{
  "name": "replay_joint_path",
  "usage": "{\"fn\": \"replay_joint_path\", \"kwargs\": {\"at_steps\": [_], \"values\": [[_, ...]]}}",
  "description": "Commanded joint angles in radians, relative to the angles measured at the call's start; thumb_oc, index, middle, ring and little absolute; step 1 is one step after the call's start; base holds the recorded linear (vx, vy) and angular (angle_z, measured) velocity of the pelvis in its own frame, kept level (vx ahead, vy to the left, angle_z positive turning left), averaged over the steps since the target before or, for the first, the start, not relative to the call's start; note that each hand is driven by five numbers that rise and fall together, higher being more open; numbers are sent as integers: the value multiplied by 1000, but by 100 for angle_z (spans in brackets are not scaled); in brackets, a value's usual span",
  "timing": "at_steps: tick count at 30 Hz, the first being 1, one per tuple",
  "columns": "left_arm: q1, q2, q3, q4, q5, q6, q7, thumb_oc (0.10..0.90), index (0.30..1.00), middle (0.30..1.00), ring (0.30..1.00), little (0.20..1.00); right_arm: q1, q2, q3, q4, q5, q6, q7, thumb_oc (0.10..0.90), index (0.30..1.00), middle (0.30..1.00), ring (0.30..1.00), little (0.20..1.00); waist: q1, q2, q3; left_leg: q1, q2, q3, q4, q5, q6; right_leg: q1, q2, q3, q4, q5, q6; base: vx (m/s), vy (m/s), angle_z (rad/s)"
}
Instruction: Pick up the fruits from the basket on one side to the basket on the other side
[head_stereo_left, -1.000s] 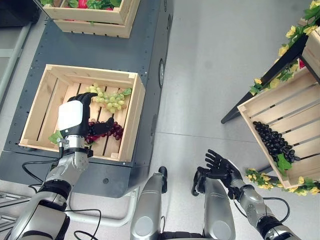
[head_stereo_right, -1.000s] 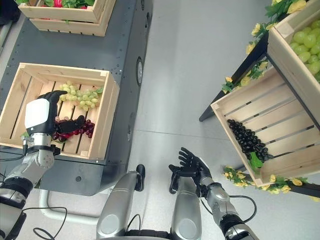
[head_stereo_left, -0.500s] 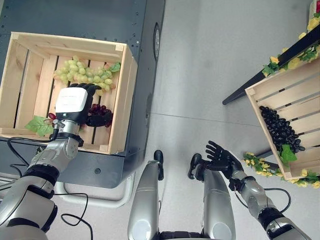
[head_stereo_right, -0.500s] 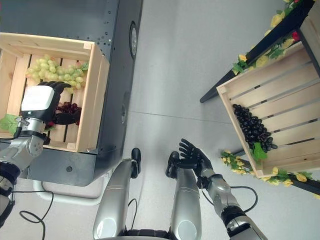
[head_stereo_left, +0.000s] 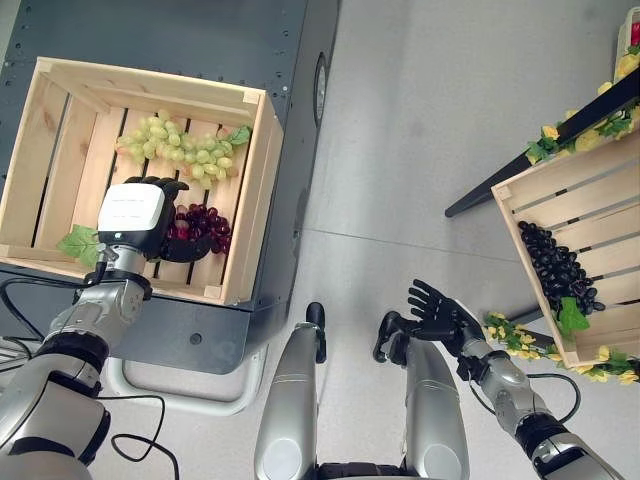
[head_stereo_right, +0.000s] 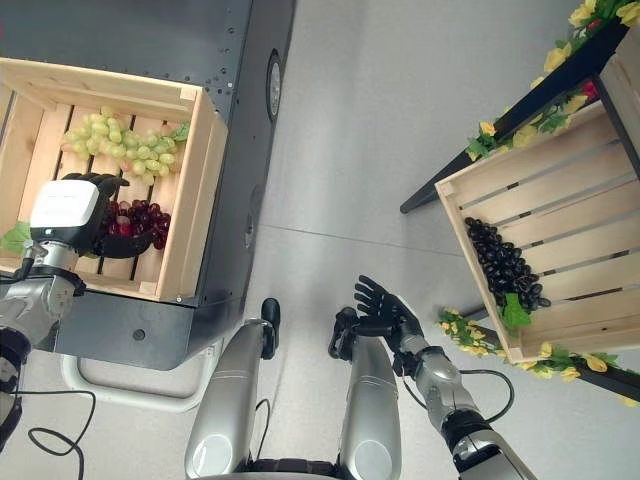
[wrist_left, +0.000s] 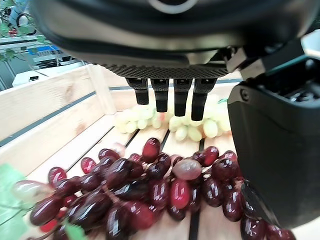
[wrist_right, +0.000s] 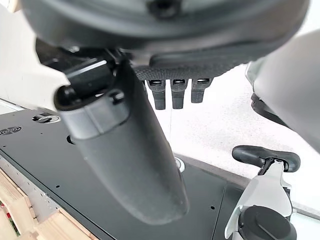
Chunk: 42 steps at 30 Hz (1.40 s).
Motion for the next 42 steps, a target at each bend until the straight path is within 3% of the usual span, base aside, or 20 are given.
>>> {"fn": "replay_joint_path", "kwargs": {"at_steps": [1, 23, 36, 42], "values": [[-18, 142, 85, -20, 23, 32, 52, 800, 900, 900, 900, 900, 43, -42, 1, -64, 26, -66, 64, 800, 900, 900, 900, 900, 23, 16, -13, 95, -36, 81, -97, -9, 34, 100, -10, -30, -55, 29, 8, 0, -12, 8], [-57, 181, 2, -91, 129, 1, 29, 800, 900, 900, 900, 900, 41, -43, 7, -72, 31, -50, 64, 800, 900, 900, 900, 900, 26, 6, -13, 89, -33, 75, -105, -11, 40, 88, -12, -33, -65, 46, 18, 5, -2, 1], [-151, 155, -82, -61, 162, 32, 47, 800, 900, 900, 900, 900, 24, -53, 25, -88, 44, -56, 71, 800, 900, 900, 900, 900, 5, -32, -13, -29, -10, 80, -83, 10, 46, -23, 4, -32, -58, 81, 12, -12, 5, 1], [-200, 136, -136, -33, 147, 48, -19, 800, 900, 900, 900, 900, 1, -69, 37, -106, 70, -68, 67, 800, 900, 900, 900, 900, -1, -35, -13, -88, -10, 78, -69, 12, 46, -82, 9, -23, -33, 79, 10, -10, 10, -1]]}}
